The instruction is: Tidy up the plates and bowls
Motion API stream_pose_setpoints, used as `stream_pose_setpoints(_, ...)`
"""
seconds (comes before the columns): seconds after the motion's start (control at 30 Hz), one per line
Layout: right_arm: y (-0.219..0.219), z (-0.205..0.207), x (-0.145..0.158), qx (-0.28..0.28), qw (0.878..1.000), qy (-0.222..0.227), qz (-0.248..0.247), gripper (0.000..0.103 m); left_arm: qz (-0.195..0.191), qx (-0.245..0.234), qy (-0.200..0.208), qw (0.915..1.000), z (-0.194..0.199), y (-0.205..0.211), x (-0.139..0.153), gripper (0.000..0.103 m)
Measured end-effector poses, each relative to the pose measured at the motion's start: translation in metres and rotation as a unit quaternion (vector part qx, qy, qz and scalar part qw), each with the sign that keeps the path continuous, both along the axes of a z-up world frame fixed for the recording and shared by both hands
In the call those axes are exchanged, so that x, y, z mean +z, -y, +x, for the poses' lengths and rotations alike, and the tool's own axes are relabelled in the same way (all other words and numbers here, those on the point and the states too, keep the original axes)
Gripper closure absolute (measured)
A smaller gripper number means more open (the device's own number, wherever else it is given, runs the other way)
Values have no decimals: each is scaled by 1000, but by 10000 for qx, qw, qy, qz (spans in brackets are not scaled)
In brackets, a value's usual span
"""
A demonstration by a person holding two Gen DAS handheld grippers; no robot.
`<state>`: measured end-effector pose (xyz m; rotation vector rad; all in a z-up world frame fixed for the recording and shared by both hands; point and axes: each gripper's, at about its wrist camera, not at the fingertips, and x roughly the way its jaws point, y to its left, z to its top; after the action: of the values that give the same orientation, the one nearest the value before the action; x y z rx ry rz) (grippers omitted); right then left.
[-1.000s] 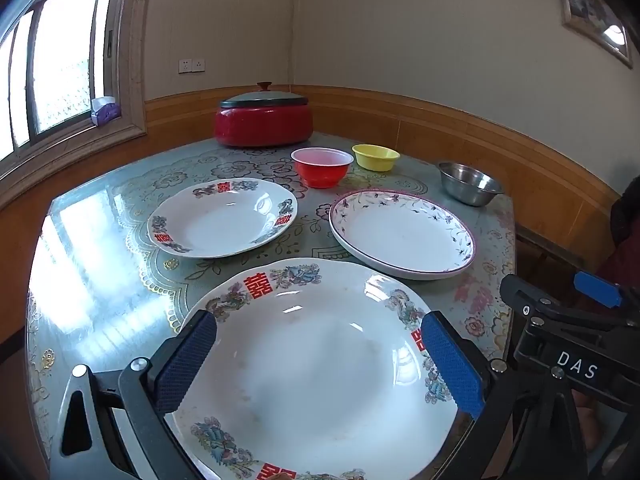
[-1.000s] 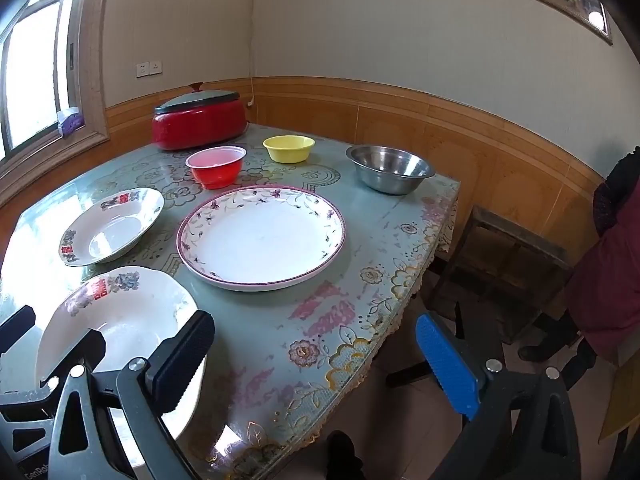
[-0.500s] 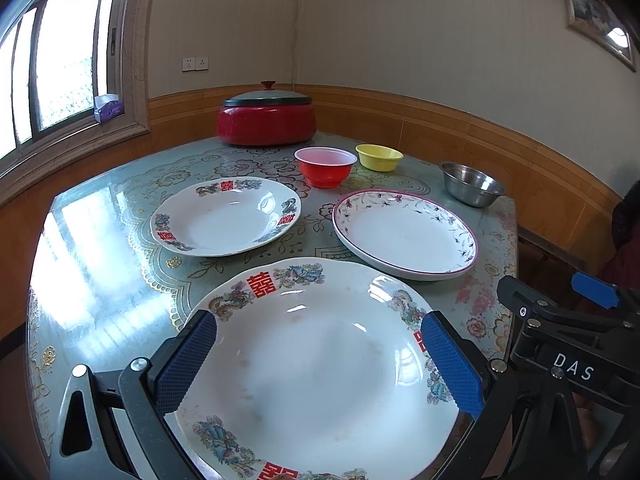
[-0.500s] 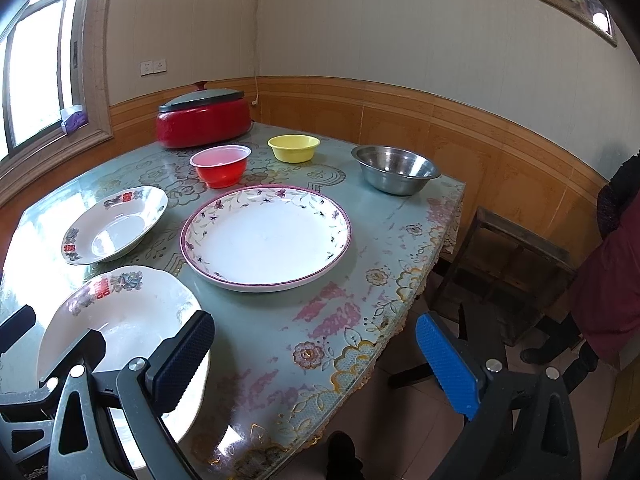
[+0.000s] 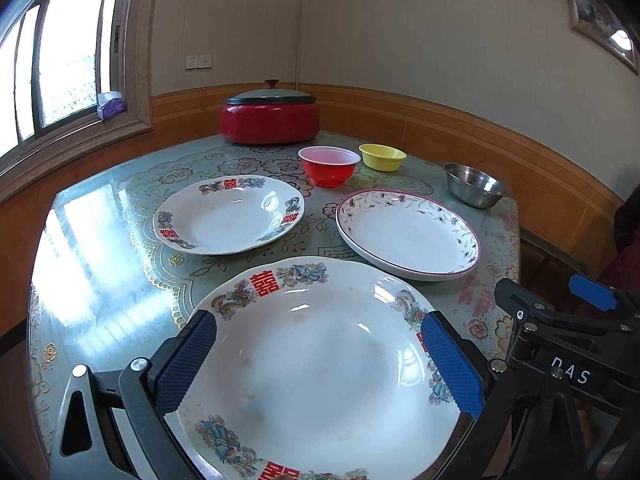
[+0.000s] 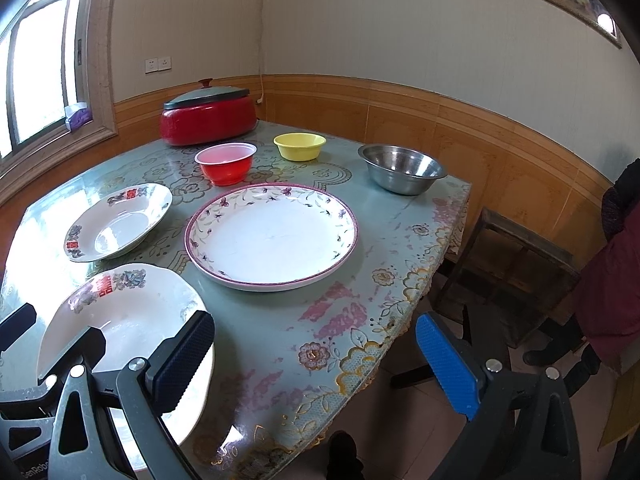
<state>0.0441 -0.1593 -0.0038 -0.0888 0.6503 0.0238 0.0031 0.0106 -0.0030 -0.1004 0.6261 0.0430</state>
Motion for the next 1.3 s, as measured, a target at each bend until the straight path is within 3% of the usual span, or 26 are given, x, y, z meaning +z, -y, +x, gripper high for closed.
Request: stream_pose_setpoints(1.3,-4,5,-1,111,9999,-12,-4,0,-21,98,-26,9999,1,-1,0,0)
